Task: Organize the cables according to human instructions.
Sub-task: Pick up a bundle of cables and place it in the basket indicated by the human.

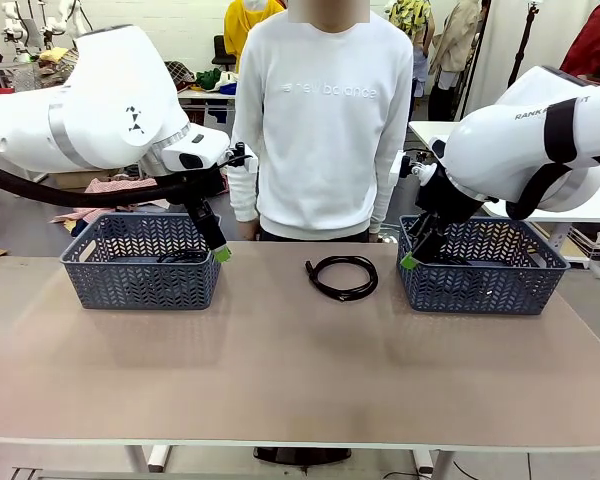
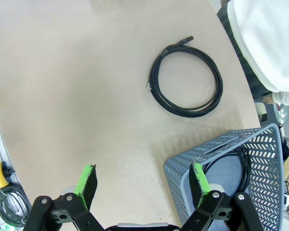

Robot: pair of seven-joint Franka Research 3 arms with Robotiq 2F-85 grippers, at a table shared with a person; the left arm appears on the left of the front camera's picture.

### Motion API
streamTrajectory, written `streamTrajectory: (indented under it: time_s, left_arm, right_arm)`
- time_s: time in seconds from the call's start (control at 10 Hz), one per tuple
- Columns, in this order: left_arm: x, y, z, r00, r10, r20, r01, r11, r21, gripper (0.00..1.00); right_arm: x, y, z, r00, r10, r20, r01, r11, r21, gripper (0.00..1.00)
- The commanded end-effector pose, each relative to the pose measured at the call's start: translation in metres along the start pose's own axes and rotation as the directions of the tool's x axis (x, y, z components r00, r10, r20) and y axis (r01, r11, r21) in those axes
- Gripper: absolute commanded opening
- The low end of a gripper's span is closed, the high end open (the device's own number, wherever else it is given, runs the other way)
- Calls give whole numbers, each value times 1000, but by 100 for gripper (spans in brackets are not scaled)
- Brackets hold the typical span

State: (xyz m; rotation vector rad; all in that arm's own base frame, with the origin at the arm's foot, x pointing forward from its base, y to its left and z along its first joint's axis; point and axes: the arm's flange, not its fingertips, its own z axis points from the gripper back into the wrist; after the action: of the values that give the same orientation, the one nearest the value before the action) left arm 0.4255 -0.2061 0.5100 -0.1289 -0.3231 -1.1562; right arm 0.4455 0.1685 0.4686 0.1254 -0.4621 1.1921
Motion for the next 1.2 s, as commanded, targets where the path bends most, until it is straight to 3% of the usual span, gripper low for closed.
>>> streamTrajectory:
  time_s: [0.0,1.1]
  left_arm:
    - [-1,3,1,1000,7,-3,-7,1000,7,100]
    - [-1,3,1,1000,7,-3,-7,1000,7,100]
  right_arm:
    - [0,1,0,1000,1,0,-1,1000,-3,100]
    - [0,1,0,1000,1,0,-1,1000,-3,100]
